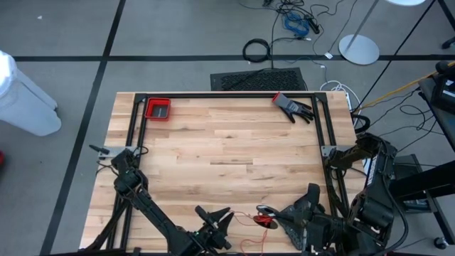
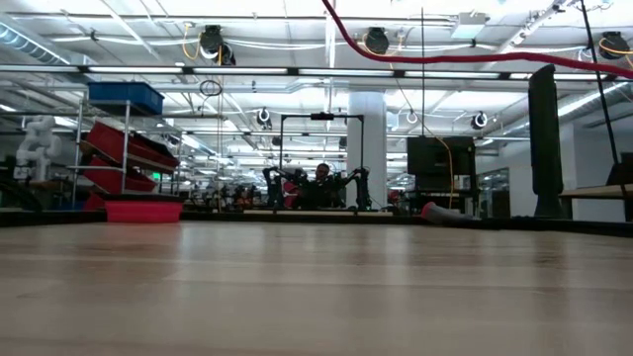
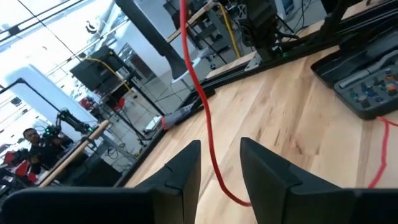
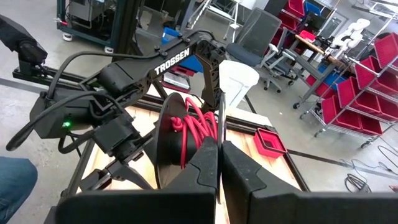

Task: Coil cords
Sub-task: Coil the red wire onto the spool

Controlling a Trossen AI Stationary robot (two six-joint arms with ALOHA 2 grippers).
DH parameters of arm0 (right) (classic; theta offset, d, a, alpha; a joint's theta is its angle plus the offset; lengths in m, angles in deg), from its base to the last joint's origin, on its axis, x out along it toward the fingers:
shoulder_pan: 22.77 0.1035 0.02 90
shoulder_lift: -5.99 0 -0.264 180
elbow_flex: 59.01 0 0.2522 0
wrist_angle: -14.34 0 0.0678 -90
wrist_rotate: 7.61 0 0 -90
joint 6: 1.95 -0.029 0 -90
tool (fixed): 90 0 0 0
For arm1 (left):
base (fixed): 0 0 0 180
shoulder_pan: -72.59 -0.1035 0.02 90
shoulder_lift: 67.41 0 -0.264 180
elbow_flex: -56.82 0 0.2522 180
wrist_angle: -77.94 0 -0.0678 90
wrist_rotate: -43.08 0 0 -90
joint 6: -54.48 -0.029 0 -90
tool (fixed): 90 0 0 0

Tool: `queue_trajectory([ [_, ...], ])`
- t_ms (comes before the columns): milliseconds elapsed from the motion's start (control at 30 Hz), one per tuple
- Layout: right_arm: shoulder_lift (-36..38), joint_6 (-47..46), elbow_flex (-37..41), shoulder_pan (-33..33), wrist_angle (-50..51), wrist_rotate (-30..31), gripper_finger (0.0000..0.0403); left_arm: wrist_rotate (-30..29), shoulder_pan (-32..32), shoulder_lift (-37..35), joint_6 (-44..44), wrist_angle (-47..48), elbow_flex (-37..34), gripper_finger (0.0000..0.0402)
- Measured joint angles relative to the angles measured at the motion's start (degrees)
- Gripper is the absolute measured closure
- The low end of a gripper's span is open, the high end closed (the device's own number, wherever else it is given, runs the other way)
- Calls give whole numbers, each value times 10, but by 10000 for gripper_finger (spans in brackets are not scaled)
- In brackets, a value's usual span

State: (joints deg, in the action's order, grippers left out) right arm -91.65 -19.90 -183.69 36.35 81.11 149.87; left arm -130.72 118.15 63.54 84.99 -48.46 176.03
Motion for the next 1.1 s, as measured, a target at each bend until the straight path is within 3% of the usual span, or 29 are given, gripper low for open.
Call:
queue_trajectory([
  [700, 0, 0, 1, 2, 1, 0, 403, 32, 5, -17, -24, -8, 0, 286],
  [1100, 0, 0, 1, 2, 0, 0, 403, 33, 3, -17, -23, -3, 0, 387],
])
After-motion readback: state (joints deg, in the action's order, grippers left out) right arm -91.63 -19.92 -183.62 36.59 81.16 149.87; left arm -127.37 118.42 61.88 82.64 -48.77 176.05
